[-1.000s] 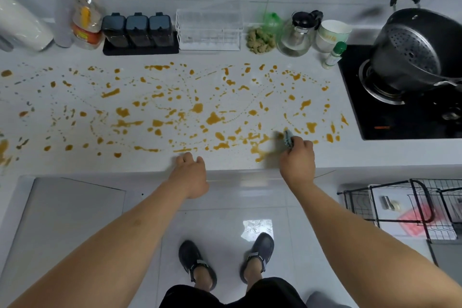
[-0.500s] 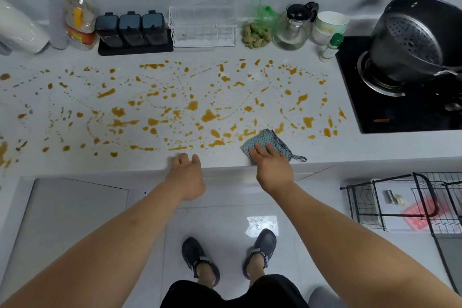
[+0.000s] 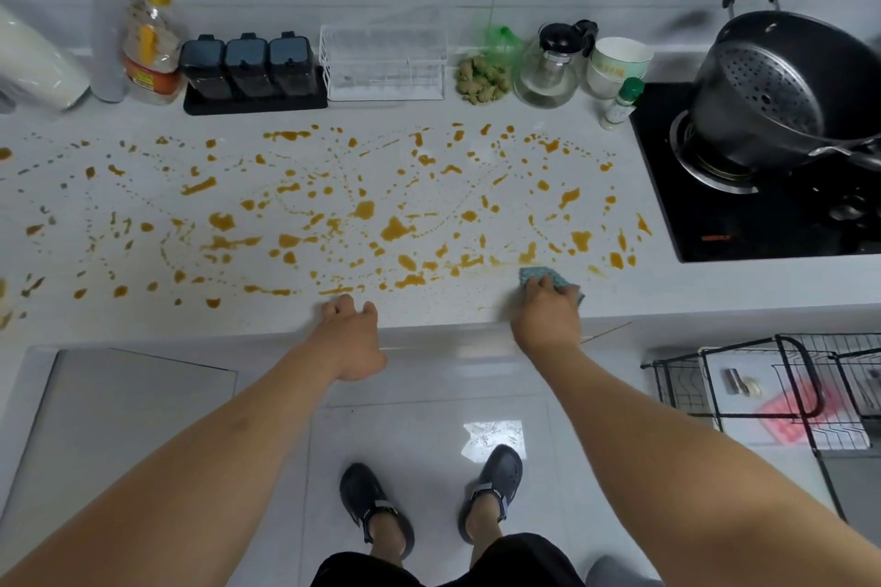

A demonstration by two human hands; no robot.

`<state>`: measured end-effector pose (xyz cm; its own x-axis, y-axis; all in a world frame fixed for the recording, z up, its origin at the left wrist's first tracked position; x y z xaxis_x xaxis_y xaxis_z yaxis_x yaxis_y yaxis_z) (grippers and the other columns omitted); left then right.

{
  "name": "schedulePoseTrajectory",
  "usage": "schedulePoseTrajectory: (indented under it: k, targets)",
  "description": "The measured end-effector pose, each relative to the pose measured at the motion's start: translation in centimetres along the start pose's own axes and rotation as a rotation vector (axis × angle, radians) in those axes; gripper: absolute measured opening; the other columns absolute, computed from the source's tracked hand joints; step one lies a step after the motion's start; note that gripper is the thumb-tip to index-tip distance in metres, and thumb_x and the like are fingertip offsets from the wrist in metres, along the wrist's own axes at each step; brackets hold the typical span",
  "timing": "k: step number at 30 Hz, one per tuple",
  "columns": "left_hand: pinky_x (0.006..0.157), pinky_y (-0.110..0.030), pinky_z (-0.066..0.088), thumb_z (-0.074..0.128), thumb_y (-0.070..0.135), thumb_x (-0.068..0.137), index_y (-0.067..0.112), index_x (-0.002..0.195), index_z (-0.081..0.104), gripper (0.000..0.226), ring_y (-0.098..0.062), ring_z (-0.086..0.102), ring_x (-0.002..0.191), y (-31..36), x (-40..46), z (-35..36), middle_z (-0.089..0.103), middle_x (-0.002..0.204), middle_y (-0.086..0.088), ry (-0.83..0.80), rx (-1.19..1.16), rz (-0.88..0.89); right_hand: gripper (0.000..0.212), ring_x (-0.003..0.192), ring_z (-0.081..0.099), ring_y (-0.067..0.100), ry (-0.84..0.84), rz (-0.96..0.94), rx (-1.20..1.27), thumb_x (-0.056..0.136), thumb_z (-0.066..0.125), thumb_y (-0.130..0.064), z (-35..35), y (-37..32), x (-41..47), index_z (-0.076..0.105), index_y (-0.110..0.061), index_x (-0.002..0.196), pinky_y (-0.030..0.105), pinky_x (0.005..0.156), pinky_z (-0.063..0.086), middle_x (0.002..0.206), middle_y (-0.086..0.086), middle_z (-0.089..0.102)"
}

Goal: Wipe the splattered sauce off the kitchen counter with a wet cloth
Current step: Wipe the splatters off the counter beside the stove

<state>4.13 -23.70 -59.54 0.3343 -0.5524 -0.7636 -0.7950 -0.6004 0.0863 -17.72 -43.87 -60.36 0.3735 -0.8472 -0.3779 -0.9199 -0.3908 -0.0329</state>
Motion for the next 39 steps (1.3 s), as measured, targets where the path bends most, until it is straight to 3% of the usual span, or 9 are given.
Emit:
schedulePoseTrajectory:
  k: [7,10,13,15,17,22,26,32,39]
  targets:
    - [0.121,-0.046,0.024,0.061,0.045,0.094,0.010,0.165,0.002,0.099,-0.047,0.007,0.151,0.1,0.0,-0.1,0.004,0.165,-0.021,-0.008,0.017,-0.009,0.064,0.130,0.034,0.042,-0.045,-0.428,0.080,0.083,0.055,-0.007,2.8,-9.2,-3.9,0.046,-0.015,0.145,0.039,0.110,0.037,0.157,0.004,0.041]
    - [0.121,-0.046,0.024,0.060,0.045,0.095,0.011,0.165,0.002,0.097,-0.048,0.005,0.151,0.3,-0.1,-0.3,0.003,0.165,-0.022,-0.021,0.020,-0.016,0.052,0.118,0.046,0.039,-0.005,-0.552,0.099,0.083,0.055,-0.002,1.8,-7.5,-3.8,0.064,-0.018,0.132,0.037,0.100,0.044,0.143,-0.001,0.058]
    - [0.122,-0.047,0.022,0.060,0.049,0.096,0.009,0.165,0.003,0.098,-0.050,0.003,0.152,0.3,0.2,-0.4,0.000,0.165,-0.025,-0.032,0.048,-0.021,0.039,0.086,0.069,0.033,0.045,-0.281,0.401,0.081,0.053,-0.001,-1.2,-2.0,-2.3,0.078,-0.014,0.108,0.038,0.079,0.059,0.100,0.009,0.076]
    - [0.123,-0.048,0.020,0.061,0.053,0.096,0.010,0.165,0.006,0.098,-0.051,0.002,0.153,0.1,0.5,-0.4,-0.002,0.166,-0.026,-0.047,0.059,-0.025,0.037,0.057,0.069,0.026,0.069,-0.050,0.628,0.082,0.049,-0.003,-3.3,2.4,-1.6,0.077,-0.014,0.102,0.040,0.061,0.062,0.077,0.009,0.073]
    - [0.123,-0.048,0.020,0.062,0.056,0.095,0.011,0.164,0.013,0.096,-0.050,0.004,0.153,0.0,0.7,-0.5,0.000,0.165,-0.026,-0.048,0.068,-0.028,0.035,0.051,0.068,0.025,0.130,0.090,0.672,0.082,0.047,-0.005,-5.1,6.7,-0.8,0.075,-0.015,0.102,0.040,0.055,0.061,0.066,0.009,0.070]
    - [0.123,-0.048,0.021,0.064,0.056,0.093,0.010,0.165,0.010,0.102,-0.049,0.002,0.153,0.3,0.6,-0.5,-0.002,0.166,-0.025,-0.041,0.040,-0.040,0.041,0.107,0.056,0.043,0.168,0.418,0.505,0.094,0.041,-0.019,-4.3,14.4,2.4,0.061,-0.004,0.127,0.047,0.087,0.051,0.119,0.023,0.058]
    - [0.123,-0.047,0.020,0.066,0.055,0.092,0.012,0.166,0.003,0.106,-0.049,-0.002,0.153,0.4,0.3,-0.2,-0.007,0.167,-0.023,-0.023,-0.010,-0.046,0.064,0.147,0.023,0.035,0.012,0.264,0.264,0.101,0.034,-0.030,-0.6,11.1,2.9,0.021,0.000,0.156,0.047,0.120,0.021,0.162,0.016,0.023]
    - [0.123,-0.046,0.022,0.064,0.053,0.093,0.011,0.166,-0.001,0.107,-0.049,-0.001,0.152,0.3,-0.1,0.3,-0.005,0.166,-0.022,0.009,-0.055,-0.032,0.067,0.131,0.034,0.038,0.039,0.227,0.214,0.092,0.048,-0.023,0.5,5.9,1.5,0.024,-0.008,0.153,0.046,0.106,0.038,0.159,0.007,0.026]
    - [0.123,-0.045,0.024,0.064,0.048,0.092,0.011,0.166,-0.001,0.106,-0.045,0.000,0.153,0.1,-0.1,0.5,-0.001,0.166,-0.018,0.037,-0.080,-0.008,0.069,0.129,0.038,0.037,0.023,0.036,0.087,0.090,0.045,-0.022,1.7,-1.8,0.3,0.024,-0.011,0.154,0.041,0.105,0.038,0.164,0.006,0.021]
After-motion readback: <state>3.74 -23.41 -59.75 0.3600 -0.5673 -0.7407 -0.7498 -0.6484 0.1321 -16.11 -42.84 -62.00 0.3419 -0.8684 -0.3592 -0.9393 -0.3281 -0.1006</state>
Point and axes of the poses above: each hand's wrist, its own x-axis towards the middle knuckle, its own z-axis out of the palm, y = z × x, the point moved 8 cm from there along x, towards the middle knuckle
